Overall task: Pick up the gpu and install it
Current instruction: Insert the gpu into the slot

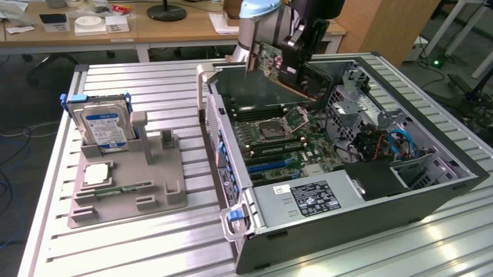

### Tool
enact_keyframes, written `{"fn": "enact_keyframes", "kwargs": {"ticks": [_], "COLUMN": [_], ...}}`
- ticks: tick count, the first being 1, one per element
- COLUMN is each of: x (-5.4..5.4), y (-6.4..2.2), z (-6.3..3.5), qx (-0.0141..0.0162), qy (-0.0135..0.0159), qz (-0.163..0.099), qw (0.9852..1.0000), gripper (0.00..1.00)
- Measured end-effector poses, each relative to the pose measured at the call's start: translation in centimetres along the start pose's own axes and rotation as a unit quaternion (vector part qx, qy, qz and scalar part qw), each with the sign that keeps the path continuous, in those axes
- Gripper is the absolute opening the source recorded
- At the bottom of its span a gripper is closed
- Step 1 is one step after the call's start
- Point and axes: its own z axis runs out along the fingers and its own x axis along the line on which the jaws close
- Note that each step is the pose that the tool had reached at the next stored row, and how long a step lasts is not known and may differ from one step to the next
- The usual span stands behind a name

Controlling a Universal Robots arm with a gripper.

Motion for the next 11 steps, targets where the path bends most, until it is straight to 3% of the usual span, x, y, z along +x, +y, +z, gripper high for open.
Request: {"fn": "enact_keyframes", "kwargs": {"ticks": [6, 11], "x": [0.00, 0.00], "y": [0.00, -0.01], "z": [0.03, 0.06], "qx": [-0.0005, -0.0010], "qy": [0.0008, 0.0015], "qz": [-0.046, -0.084], "qw": [0.9990, 0.9964], "gripper": [0.28, 0.28]}}
